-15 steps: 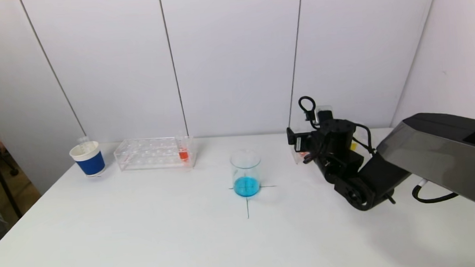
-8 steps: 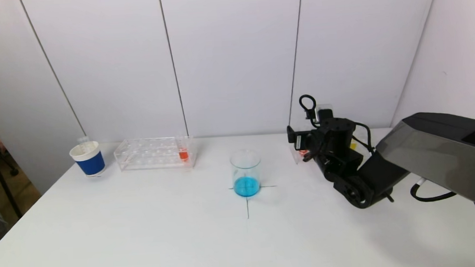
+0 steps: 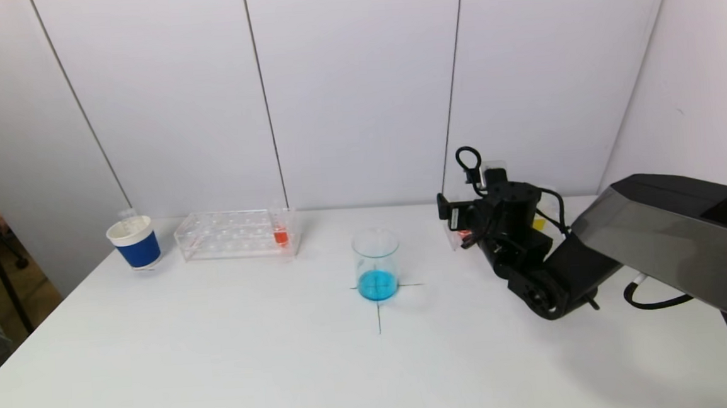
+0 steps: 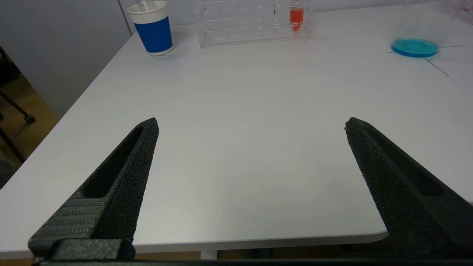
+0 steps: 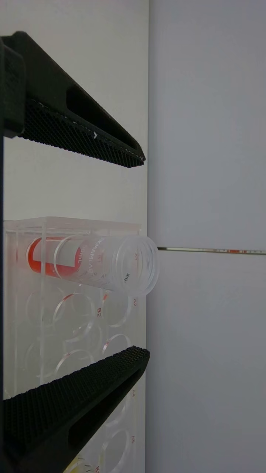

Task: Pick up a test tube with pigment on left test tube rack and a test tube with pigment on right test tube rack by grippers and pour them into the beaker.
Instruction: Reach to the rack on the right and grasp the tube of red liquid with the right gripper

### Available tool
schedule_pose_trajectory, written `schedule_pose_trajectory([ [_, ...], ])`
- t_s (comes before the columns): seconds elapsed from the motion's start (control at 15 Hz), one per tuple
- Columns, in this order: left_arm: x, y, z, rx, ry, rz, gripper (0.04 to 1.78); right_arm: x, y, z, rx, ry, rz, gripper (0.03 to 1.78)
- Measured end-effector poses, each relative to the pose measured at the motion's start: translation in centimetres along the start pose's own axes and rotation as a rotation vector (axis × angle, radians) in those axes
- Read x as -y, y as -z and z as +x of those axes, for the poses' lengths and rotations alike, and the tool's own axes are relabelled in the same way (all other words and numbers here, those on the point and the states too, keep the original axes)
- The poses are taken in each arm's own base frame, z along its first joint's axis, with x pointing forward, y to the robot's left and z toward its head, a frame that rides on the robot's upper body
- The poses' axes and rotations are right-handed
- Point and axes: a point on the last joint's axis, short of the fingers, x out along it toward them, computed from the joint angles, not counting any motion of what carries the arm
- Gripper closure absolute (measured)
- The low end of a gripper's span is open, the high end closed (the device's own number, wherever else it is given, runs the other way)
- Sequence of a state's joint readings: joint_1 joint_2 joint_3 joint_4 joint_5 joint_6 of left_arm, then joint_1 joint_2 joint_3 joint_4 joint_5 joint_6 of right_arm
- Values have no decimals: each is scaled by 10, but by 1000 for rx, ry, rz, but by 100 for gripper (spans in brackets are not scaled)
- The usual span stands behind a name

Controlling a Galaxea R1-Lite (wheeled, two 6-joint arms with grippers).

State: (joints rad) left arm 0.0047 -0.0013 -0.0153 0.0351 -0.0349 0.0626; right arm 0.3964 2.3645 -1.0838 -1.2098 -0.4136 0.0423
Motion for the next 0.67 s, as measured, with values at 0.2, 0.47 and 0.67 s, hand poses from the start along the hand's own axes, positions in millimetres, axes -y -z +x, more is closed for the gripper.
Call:
schedule_pose_trajectory([
  [0.2,0,0,0,0,0,0,6,0,1,1,-1,15,0,5],
  [0.47,0,0,0,0,1,0,6,1,2,3,1,23,1,5],
  [0.67,0,0,0,0,0,0,6,2,2,3,1,25,1,5],
])
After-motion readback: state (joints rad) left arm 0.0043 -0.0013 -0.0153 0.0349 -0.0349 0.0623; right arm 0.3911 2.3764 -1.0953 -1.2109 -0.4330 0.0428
